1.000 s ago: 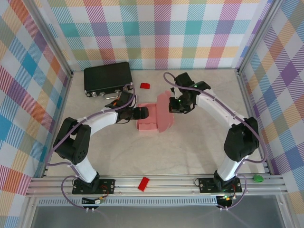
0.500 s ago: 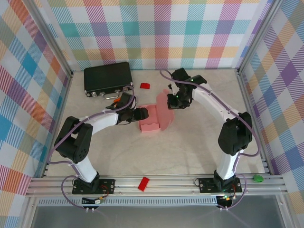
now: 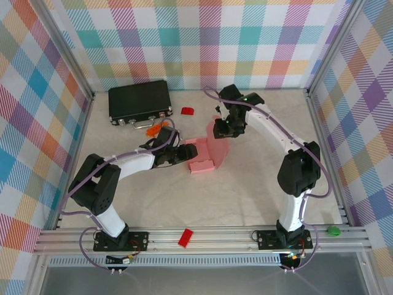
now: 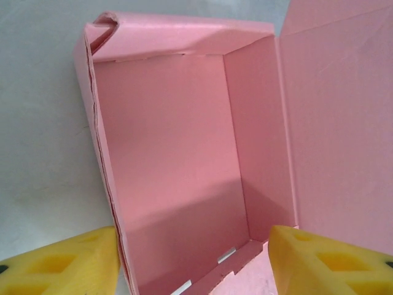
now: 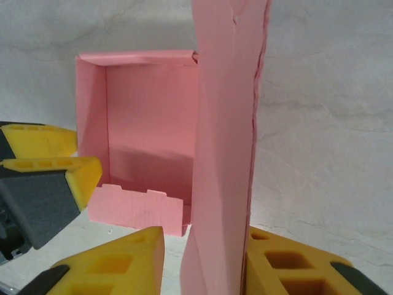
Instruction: Fold the paper box
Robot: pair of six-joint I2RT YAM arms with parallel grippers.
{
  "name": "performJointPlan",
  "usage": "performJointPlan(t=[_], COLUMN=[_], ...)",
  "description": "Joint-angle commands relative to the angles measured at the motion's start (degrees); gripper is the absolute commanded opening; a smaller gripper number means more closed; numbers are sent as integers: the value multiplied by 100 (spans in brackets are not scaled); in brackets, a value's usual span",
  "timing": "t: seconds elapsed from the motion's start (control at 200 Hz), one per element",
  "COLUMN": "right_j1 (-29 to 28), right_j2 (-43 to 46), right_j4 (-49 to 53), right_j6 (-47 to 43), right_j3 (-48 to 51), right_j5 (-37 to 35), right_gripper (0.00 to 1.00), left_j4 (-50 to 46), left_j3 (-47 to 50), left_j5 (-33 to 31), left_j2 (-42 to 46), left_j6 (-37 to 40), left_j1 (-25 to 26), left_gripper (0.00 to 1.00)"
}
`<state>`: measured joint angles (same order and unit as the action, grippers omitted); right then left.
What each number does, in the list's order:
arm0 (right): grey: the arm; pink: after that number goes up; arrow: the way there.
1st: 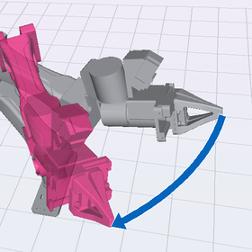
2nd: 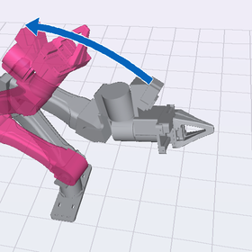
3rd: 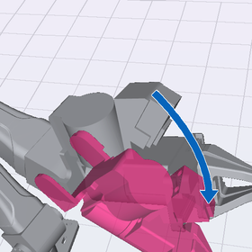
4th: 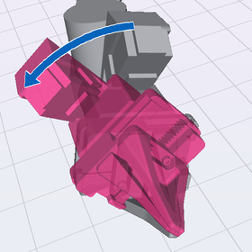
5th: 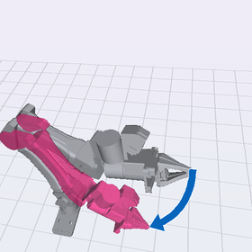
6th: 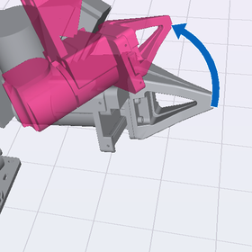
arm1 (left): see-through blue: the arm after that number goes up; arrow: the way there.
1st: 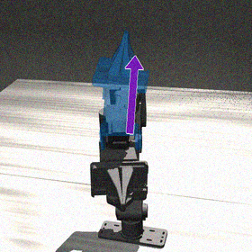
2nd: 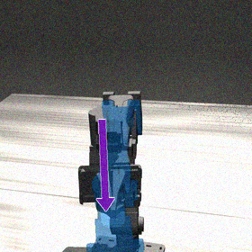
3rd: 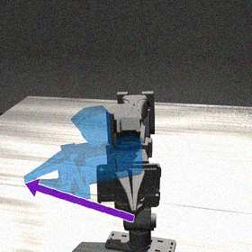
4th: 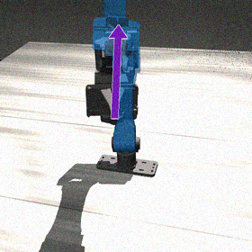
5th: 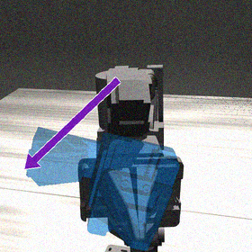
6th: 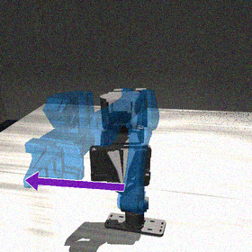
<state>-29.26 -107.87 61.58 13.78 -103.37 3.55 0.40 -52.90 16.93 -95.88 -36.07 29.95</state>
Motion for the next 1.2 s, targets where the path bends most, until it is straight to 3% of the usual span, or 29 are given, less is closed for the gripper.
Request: performJointPlan(t=[0.0, 0.405, 0.59, 0.93, 1.035, 1.195], right_j1=[8, 34, 69, 162, 166, 166], right_j2=[16, 360, 849, 2033, 2632, 3555], right_j4=[197, 161, -81, -372, -520, -711], right_j6=[-129, -86, -33, 403, 595, 942], right_j3=[-339, -540, -136, 1137, 1799, 2932], right_j5=[-161, -1197, -1261, -1186, -1115, -1034], right_gripper=[41, 59, 61, 60, 59, 57], left_j4=[280, 599, -191, -1330, -1582, -2014], left_j3=[43, 197, 31, -733, -1325, -2240], left_j5=[136, 252, -215, -951, -994, -1184], left_j2=[51, 175, 529, 577, 309, -489], left_j6=[-221, -490, -33, 922, 1267, 1612], left_j1=[69, 284, 274, -5, -325, -643], left_gripper=[63, 68, 74, 75, 70, 53])
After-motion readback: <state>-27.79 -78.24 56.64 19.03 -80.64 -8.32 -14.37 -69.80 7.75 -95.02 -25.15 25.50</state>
